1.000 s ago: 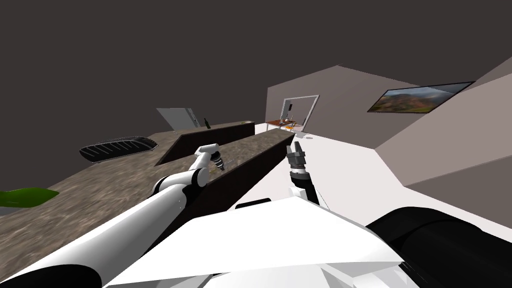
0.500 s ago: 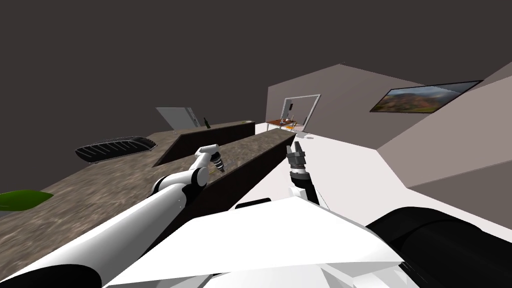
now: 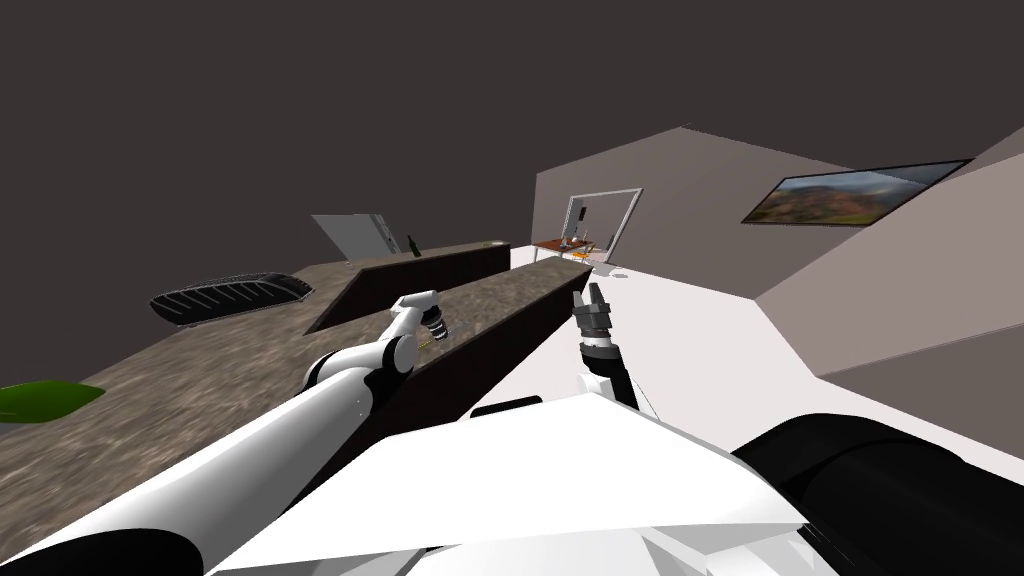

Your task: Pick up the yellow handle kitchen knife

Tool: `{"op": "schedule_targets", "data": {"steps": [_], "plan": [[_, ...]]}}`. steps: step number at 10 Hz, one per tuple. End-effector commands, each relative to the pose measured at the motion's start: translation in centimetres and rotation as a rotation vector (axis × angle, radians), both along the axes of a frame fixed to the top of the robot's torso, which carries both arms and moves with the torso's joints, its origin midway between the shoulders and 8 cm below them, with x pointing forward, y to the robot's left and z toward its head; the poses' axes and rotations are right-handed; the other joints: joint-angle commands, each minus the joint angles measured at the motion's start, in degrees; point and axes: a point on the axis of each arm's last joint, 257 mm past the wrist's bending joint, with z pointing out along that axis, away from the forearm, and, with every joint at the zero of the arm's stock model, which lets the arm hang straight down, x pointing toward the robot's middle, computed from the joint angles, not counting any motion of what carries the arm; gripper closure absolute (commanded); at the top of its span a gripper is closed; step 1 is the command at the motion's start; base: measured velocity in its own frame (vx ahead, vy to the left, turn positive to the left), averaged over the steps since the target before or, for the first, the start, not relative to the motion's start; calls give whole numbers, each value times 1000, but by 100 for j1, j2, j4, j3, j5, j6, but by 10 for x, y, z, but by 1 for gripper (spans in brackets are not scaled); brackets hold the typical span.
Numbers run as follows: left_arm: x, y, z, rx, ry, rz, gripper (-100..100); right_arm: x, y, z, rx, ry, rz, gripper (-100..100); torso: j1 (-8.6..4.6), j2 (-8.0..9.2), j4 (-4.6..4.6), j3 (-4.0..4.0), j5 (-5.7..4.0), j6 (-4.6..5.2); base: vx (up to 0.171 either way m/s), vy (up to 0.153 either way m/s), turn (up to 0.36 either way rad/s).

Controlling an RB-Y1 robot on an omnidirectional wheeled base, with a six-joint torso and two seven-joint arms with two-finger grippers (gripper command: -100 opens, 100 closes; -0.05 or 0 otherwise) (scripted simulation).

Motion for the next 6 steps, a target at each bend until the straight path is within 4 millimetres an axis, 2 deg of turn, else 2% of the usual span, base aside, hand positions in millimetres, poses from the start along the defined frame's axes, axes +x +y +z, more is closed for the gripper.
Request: {"op": "schedule_targets", "data": {"steps": [1, 2, 3, 4, 5, 6], "plan": [[0, 0, 0, 0, 0, 0, 100, 0, 0, 0, 0, 0, 0, 0, 0, 0, 0, 0, 0, 0, 0, 0, 0], [2, 1, 2, 4, -8, -2, 100, 0, 0, 0, 0, 0, 0, 0, 2, -5, -9, -7, 6, -3, 0, 0, 0], [3, 1, 2, 4, -8, -2, 0, 0, 0, 0, 0, 0, 0, 0, 4, -8, -11, -10, 7, -2, 0, 0, 0], [5, 1, 10, 6, -12, 1, 100, 0, 0, 0, 0, 0, 0, 0, 5, -10, -12, -11, 7, -2, -16, 4, -5], [5, 1, 6, 6, -13, -1, 100, 0, 0, 0, 0, 0, 0, 0, 5, -7, -11, -9, 6, -1, -9, 4, -3], [5, 1, 7, 6, -14, 0, 0, 0, 0, 0, 0, 0, 0, 0, 6, -8, -14, -11, 8, -1, 0, 0, 0]]}}
